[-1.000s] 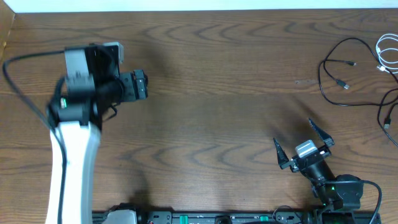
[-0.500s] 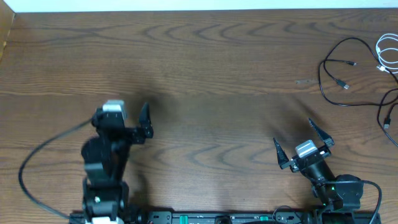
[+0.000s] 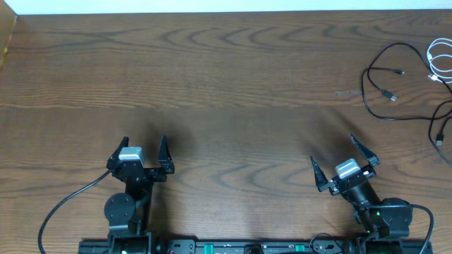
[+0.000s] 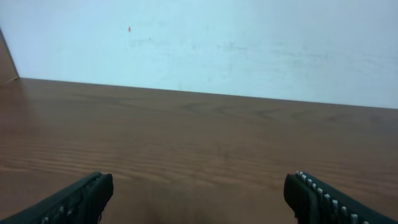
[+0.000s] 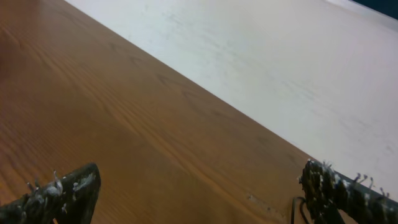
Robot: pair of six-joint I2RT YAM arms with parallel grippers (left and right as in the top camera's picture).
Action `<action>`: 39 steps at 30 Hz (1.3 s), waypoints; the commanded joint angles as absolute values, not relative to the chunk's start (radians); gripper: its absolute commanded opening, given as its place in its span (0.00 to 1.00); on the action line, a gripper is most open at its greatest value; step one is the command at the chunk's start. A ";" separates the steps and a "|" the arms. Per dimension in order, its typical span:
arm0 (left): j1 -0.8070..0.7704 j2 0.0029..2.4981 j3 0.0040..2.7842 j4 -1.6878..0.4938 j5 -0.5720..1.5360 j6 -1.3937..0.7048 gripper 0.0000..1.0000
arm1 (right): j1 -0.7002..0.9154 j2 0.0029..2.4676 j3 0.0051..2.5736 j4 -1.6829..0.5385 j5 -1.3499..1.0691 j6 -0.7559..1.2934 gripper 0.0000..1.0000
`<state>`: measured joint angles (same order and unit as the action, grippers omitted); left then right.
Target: Untangle cables
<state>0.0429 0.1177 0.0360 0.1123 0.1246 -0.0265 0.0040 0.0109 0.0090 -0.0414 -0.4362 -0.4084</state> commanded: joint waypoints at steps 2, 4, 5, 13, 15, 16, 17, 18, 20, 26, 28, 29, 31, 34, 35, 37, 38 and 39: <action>0.038 0.048 0.004 0.024 0.111 -0.031 0.93 | 0.001 0.006 0.006 -0.045 -0.437 -0.397 0.99; 0.039 0.025 0.004 -0.035 0.111 -0.031 0.93 | 0.001 0.006 0.006 -0.045 -0.437 -0.397 0.99; 0.038 0.004 0.004 -0.067 0.104 -0.031 0.93 | 0.001 0.006 0.006 -0.045 -0.437 -0.397 0.99; 0.038 0.006 0.004 -0.064 0.104 -0.032 0.93 | 0.001 0.006 0.006 -0.045 -0.437 -0.397 0.99; 0.038 0.006 0.004 -0.064 0.104 -0.032 0.93 | 0.001 0.006 0.006 -0.045 -0.437 -0.397 0.99; 0.038 0.006 0.004 -0.064 0.104 -0.032 0.93 | 0.001 0.006 0.006 -0.045 -0.437 -0.397 0.99; 0.038 0.006 0.004 -0.064 0.104 -0.032 0.93 | 0.001 0.006 0.006 -0.045 -0.437 -0.397 0.99; 0.038 0.006 0.004 -0.064 0.104 -0.032 0.93 | 0.001 0.006 0.006 -0.045 -0.437 -0.397 0.99; 0.038 0.006 0.004 -0.064 0.104 -0.032 0.93 | 0.001 0.006 0.006 -0.045 -0.437 -0.397 0.99; 0.038 0.006 0.004 -0.064 0.104 -0.032 0.93 | 0.001 0.006 0.006 -0.045 -0.437 -0.397 0.99; 0.038 0.006 0.004 -0.064 0.104 -0.032 0.93 | 0.001 0.006 0.006 -0.045 -0.437 -0.397 0.99; 0.038 0.006 0.004 -0.064 0.104 -0.032 0.93 | 0.001 0.006 0.006 -0.045 -0.437 -0.397 0.99; 0.038 0.006 0.004 -0.064 0.104 -0.032 0.93 | 0.001 0.006 0.006 -0.045 -0.437 -0.397 0.99; 0.038 0.006 0.004 -0.064 0.104 -0.032 0.93 | 0.001 0.006 0.006 -0.045 -0.437 -0.397 0.99; 0.038 0.006 0.004 -0.064 0.104 -0.032 0.93 | 0.001 0.006 0.006 -0.045 -0.437 -0.397 0.99; 0.038 0.006 0.004 -0.064 0.104 -0.032 0.93 | 0.001 0.006 0.006 -0.045 -0.437 -0.397 0.99; 0.038 0.006 0.004 -0.064 0.104 -0.032 0.93 | 0.001 0.006 0.006 -0.045 -0.437 -0.397 0.99; 0.038 0.006 0.004 -0.064 0.104 -0.032 0.93 | 0.001 0.006 0.006 -0.045 -0.437 -0.397 0.99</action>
